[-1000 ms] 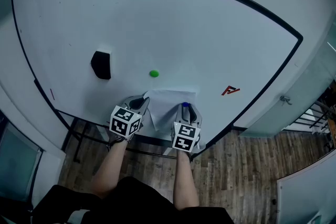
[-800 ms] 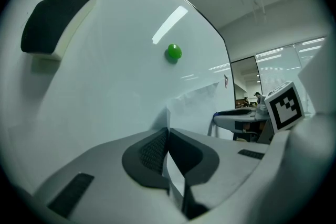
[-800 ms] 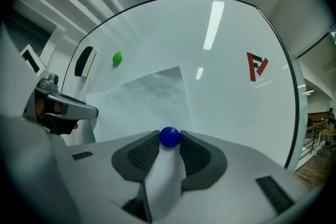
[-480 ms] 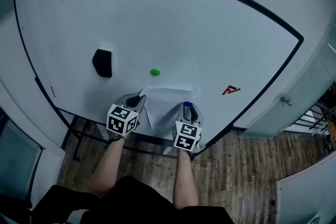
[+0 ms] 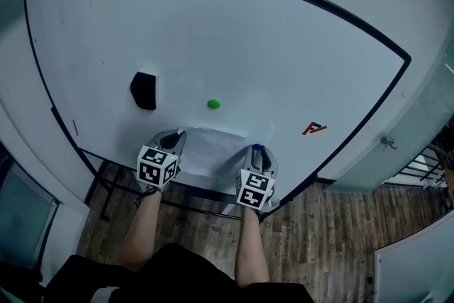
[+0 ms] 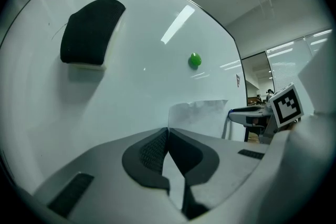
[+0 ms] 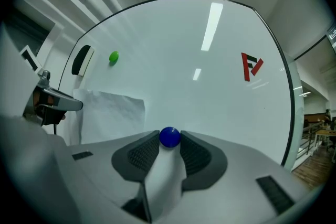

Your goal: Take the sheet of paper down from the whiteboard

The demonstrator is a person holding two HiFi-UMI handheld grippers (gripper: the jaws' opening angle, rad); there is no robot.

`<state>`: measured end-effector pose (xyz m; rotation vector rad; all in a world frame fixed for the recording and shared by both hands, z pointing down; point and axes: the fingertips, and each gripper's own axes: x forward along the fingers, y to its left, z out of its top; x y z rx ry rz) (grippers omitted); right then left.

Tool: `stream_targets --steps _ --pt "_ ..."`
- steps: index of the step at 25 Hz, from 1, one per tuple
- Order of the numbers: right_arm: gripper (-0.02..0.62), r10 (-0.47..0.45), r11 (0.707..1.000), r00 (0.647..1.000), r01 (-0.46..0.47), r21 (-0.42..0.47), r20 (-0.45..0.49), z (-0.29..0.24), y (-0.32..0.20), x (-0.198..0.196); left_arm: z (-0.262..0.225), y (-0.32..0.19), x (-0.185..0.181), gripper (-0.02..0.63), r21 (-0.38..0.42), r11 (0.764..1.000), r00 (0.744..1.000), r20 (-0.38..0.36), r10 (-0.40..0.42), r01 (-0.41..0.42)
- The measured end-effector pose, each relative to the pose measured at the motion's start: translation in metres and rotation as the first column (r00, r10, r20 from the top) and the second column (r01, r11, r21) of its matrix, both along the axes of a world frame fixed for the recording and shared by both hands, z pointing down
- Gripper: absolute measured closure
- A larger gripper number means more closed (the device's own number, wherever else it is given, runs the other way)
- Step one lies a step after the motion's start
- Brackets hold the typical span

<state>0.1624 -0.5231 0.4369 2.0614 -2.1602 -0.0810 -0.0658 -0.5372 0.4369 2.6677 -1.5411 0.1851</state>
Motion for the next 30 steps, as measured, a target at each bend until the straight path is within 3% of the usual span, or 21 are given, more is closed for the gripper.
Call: stream_targets --steps 6,24,30 --pt "0.448 -0.010 1.000 1.000 0.010 0.008 0.012 0.001 0.003 -0.004 0.007 0.006 0.001 0.584 -0.008 1.000 0.999 0.052 0.013 -0.012" --pt "0.444 -0.027 0.999 0.996 0.028 -0.018 0.080 0.022 0.036 0.003 0.022 0.031 0.011 0.584 -0.034 0.998 0.995 0.090 0.048 -0.045" --pt "0.522 -0.035 0.999 0.994 0.037 -0.011 0.108 0.021 0.046 0.005 0.024 0.039 0.007 0.584 -0.039 0.999 0.995 0.096 0.031 -0.027"
